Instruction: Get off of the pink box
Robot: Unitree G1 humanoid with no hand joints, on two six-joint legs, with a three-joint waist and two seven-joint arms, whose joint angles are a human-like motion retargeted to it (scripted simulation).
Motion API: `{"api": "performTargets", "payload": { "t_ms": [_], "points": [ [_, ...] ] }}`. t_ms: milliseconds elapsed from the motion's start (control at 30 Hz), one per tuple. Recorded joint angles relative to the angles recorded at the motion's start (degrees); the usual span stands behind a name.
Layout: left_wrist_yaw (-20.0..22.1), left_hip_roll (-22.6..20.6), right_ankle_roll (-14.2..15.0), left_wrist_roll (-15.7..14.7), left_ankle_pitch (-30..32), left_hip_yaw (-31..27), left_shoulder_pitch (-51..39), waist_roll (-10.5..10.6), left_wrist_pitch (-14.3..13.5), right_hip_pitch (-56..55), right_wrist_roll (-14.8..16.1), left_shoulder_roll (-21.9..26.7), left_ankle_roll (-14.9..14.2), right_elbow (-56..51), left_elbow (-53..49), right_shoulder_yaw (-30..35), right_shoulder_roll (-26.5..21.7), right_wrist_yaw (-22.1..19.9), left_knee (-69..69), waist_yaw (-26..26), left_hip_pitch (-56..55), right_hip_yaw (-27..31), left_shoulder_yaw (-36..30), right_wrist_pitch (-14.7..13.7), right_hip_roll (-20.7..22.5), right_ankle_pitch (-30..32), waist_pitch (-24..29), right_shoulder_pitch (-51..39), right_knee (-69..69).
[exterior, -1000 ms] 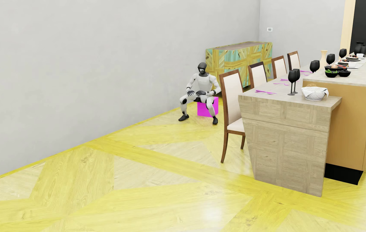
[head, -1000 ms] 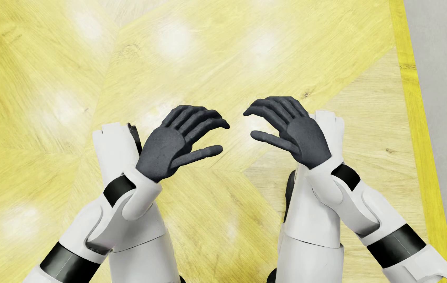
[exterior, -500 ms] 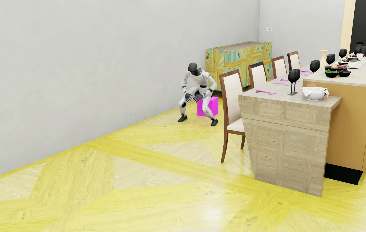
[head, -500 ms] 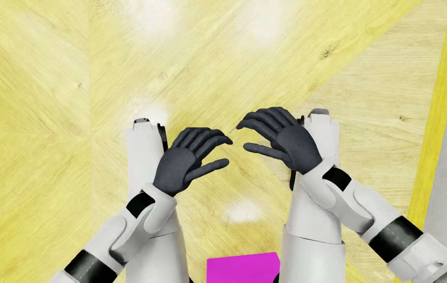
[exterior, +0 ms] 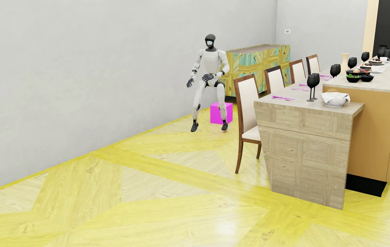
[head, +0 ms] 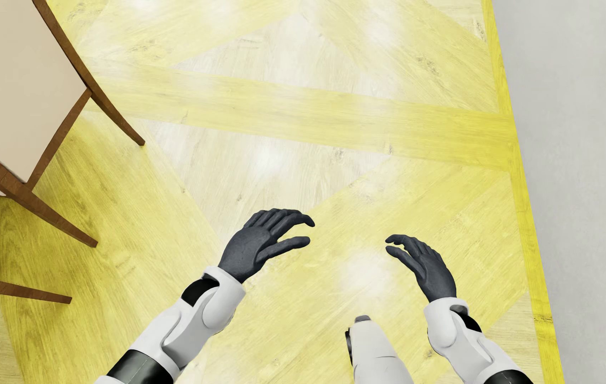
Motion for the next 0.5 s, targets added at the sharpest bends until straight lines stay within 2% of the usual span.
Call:
{"api": "performTargets", "payload": {
  "t_ms": [33, 67, 100, 133, 167, 200, 233, 267, 300, 333, 367, 400, 433, 467, 500],
  "points": [
    [1.7, -0.2, -1.0, 0.6, 0.2, 1.1, -1.1, -0.1, 0.9, -1.3, 1.2, 1.0, -0.2, -0.8, -0.5, -2.5, 0.3, 0.9, -4.8, 0.4, 4.2, -1.8, -0.6, -1.4, 0.6, 0.4, -0.2, -0.5, -8.5],
    [2.6, 0.3, 1.9, -1.5, -0.1, 1.2, -0.4, -0.8, 0.5, -0.2, 6.8, 2.5, -0.2, -0.7, 0.1, -4.0, 2.0, 3.2, -9.1, 0.3, 10.1, -1.1, -1.0, -0.7, 1.7, 8.6, -0.3, 0.7, -19.0],
    [1.0, -0.6, 0.6, -1.8, -2.1, 3.1, -0.3, -2.5, 1.5, 0.1, 9.7, 5.0, -0.9, -0.4, -0.9, -4.8, 3.7, 3.2, -9.0, 1.3, 13.0, -2.4, -0.7, 0.2, 3.7, 15.8, -0.6, 1.9, -29.2],
    [0.3, 0.4, -0.7, -2.3, -3.5, 4.1, 0.9, -1.9, 1.1, 3.1, 10.3, 6.5, -2.5, 0.6, -1.2, -5.1, 4.4, 1.0, -9.9, 1.1, 17.5, -0.3, -0.8, 0.4, 4.3, 19.5, -0.8, 4.0, -39.0],
    [-1.2, 0.3, -2.1, -2.1, -5.3, 4.4, 1.1, -1.8, 0.3, 1.1, 11.8, 8.3, -2.8, 1.7, -1.9, -4.7, 4.7, -2.1, -7.8, 0.2, 18.4, 1.5, -0.2, 1.4, 3.8, 19.1, -1.3, 5.2, -38.7],
    [-3.2, 0.6, -2.4, -1.8, -4.7, 3.7, 1.6, -1.6, -0.1, 0.2, 12.9, 9.1, -3.6, 3.1, -2.1, -5.7, 3.6, -1.9, -6.9, -0.5, 20.0, 2.2, 0.3, 2.5, 2.8, 18.0, -1.4, 6.0, -33.5],
    [-3.9, 1.8, -1.2, -1.0, -4.0, 4.5, 3.1, -0.7, -0.7, -0.5, 12.5, 9.3, -5.7, 4.8, -1.5, -7.6, 1.6, 1.0, -1.7, -1.3, 19.1, 2.5, 0.8, 1.4, 1.0, 14.6, -1.6, 6.4, -26.7],
    [-6.6, 3.6, 0.4, -0.1, -1.2, 3.7, 6.0, 0.6, -0.3, -1.9, 11.7, 9.1, -7.7, 5.7, 0.4, -6.9, -0.5, 2.7, 4.2, -1.1, 17.2, 3.1, 3.9, 1.7, 2.6, 15.8, -3.6, 7.8, -22.5],
    [-5.8, 4.5, -4.0, 0.0, 4.0, 3.6, 10.1, 1.4, 1.1, 0.4, 9.3, 8.4, -9.7, 6.8, 3.7, -4.9, -2.1, 3.7, 11.6, -0.1, 15.3, 0.8, 6.4, 1.8, 4.6, 13.9, -4.9, 8.8, -21.3],
    [-5.3, 4.6, -7.6, -1.0, 14.2, 3.4, 14.5, 1.1, 3.0, 6.8, 9.0, 6.6, -9.1, 7.8, 9.2, -3.7, -3.5, 6.5, 21.5, 1.2, 12.0, -1.4, 9.6, 2.3, 5.3, 13.8, -5.8, 10.1, -24.0],
    [-4.2, 3.3, -8.3, -1.7, 26.5, -0.4, 14.9, 2.0, 5.0, 7.4, 10.2, 4.4, -6.1, 8.3, 14.9, -1.5, -5.7, 5.2, 35.2, 2.5, 2.7, -0.1, 11.2, 1.1, 5.6, 9.0, -5.2, 8.0, -20.8],
    [0.1, 1.9, -10.4, -1.9, 22.3, -4.1, 15.9, 2.8, 7.9, 10.2, 10.1, 2.1, -3.3, 7.5, 20.2, -0.4, -7.3, 4.7, 49.8, 3.5, -6.0, 0.6, 12.0, -0.2, 6.6, 5.8, -4.6, 6.8, -20.4],
    [4.2, 1.4, -11.0, -2.3, 17.4, -6.3, 16.3, 2.8, 8.4, 16.6, 7.2, 0.2, -3.6, 6.6, 27.2, -0.8, -8.7, 6.5, 58.2, 5.2, -12.2, 0.3, 12.0, -0.6, 6.1, 3.8, -3.0, 5.5, -23.8],
    [7.9, 0.7, -12.9, -5.3, 14.4, -7.3, 15.6, 2.1, 9.4, 21.6, 7.2, -2.1, -7.2, 6.3, 34.6, 0.1, -9.3, 7.0, 62.7, 6.7, -19.6, -0.7, 12.9, -1.0, 6.6, 3.4, -1.6, 3.3, -27.0],
    [11.0, -1.1, -13.4, -6.3, 10.9, -6.2, 16.6, 0.6, 10.0, 30.1, 7.9, -2.9, -5.7, 6.8, 40.1, -0.2, -8.8, 6.4, 62.5, 8.7, -24.9, -3.8, 12.8, -0.6, 5.9, 2.8, -0.7, 2.8, -34.7]
  ]
}}
